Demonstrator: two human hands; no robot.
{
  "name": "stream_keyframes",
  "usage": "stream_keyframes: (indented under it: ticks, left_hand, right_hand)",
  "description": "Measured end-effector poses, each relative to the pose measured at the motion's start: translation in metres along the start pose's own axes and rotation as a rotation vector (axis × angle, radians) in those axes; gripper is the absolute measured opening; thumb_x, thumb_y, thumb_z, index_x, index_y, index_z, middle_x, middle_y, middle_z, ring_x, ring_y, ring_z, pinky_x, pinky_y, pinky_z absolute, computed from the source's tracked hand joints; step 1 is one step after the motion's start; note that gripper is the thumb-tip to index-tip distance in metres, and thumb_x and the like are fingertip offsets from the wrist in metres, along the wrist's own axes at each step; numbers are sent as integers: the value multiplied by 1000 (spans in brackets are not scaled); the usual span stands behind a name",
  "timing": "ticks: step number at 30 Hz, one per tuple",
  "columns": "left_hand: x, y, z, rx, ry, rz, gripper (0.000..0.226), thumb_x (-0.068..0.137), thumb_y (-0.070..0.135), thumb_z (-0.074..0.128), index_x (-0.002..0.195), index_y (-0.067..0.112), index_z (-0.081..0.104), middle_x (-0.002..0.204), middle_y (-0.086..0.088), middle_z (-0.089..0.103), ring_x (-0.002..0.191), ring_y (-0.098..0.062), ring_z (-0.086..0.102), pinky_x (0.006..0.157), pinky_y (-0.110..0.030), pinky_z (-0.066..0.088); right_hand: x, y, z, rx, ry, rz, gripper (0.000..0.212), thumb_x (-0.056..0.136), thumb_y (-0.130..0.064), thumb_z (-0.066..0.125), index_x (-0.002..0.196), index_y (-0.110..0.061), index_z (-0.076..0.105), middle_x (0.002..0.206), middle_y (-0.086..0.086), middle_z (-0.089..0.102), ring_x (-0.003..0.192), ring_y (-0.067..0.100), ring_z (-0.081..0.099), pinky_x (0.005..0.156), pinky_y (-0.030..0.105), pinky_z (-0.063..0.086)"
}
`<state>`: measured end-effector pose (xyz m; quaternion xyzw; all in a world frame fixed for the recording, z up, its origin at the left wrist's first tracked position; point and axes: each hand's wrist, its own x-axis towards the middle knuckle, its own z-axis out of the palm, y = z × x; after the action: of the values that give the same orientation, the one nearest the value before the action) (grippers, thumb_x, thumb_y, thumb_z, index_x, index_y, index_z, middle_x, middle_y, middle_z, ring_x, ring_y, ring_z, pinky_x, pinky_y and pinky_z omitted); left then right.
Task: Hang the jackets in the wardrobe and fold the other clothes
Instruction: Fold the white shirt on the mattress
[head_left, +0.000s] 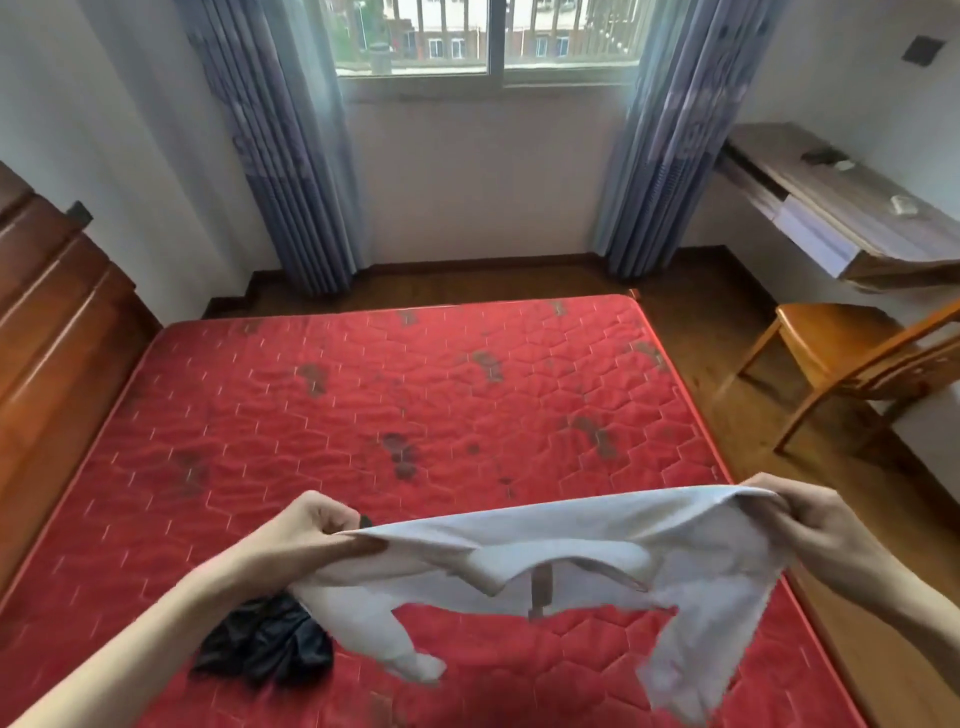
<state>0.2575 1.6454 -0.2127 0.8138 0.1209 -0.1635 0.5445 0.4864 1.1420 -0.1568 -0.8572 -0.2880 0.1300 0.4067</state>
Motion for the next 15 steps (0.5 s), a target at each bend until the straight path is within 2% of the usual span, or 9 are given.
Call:
stream_keyframes:
  ticks: [2, 5, 7, 9, 11, 12, 14, 15]
  left_hand:
    - [5, 10, -21, 19, -101, -115, 68, 87, 71, 72, 55, 18, 42, 55, -1, 32, 51, -16, 25, 49, -26, 22]
    - [36, 17, -43, 52, -172, -255, 69, 84, 76, 70, 53, 17, 54, 53, -1, 46, 47, -14, 39, 51, -26, 33]
    - [69, 8, -43, 80, -148, -279, 70, 83, 79, 68, 59, 13, 67, 59, -4, 58, 53, -17, 49, 57, -29, 40]
    - [111, -19, -36, 98, -81, -288, 71, 83, 82, 64, 75, 14, 80, 70, -11, 71, 60, -24, 61, 61, -36, 47]
    - [157, -59, -20, 83, 17, -277, 61, 92, 75, 60, 87, 18, 82, 81, -10, 78, 69, -30, 72, 65, -42, 57]
    - [182, -84, -11, 84, 84, -248, 56, 96, 68, 58, 83, 18, 80, 77, -2, 76, 67, -27, 71, 61, -37, 56]
    - [231, -139, 11, 129, 241, -174, 53, 104, 51, 55, 72, 9, 61, 63, 9, 53, 59, -15, 50, 51, -25, 38]
    - [255, -169, 22, 153, 311, -142, 50, 106, 43, 53, 71, 7, 50, 63, 11, 43, 60, -12, 41, 51, -25, 31]
  right_hand:
    - [9, -6, -6, 108, -17, 70, 26, 99, -15, 59, 83, -3, 74, 67, -2, 60, 63, 3, 52, 53, 18, 40]
    - [37, 1, 3, 151, -51, 160, 34, 98, -23, 62, 73, -2, 69, 60, 1, 53, 56, 10, 46, 47, 21, 34]
    - [64, 26, 20, 89, -72, 185, 37, 100, -29, 62, 72, -5, 65, 58, 0, 50, 54, 9, 44, 48, 21, 33]
    - [95, 64, 47, 10, -65, 199, 42, 101, -36, 59, 72, -6, 58, 57, -1, 44, 52, 7, 39, 47, 19, 30]
    - [126, 112, 81, -65, -63, 205, 41, 102, -38, 57, 73, -11, 54, 54, -3, 42, 49, 4, 36, 45, 16, 29]
    - [141, 139, 100, -103, -62, 206, 40, 103, -37, 56, 73, -12, 52, 53, -4, 41, 47, 2, 34, 44, 15, 29]
    - [171, 197, 138, -192, -66, 218, 39, 105, -34, 54, 73, -11, 49, 51, -4, 40, 44, 6, 34, 43, 17, 29]
    - [186, 227, 159, -229, -76, 220, 39, 105, -34, 52, 75, -11, 49, 51, -2, 42, 44, 8, 36, 43, 19, 31]
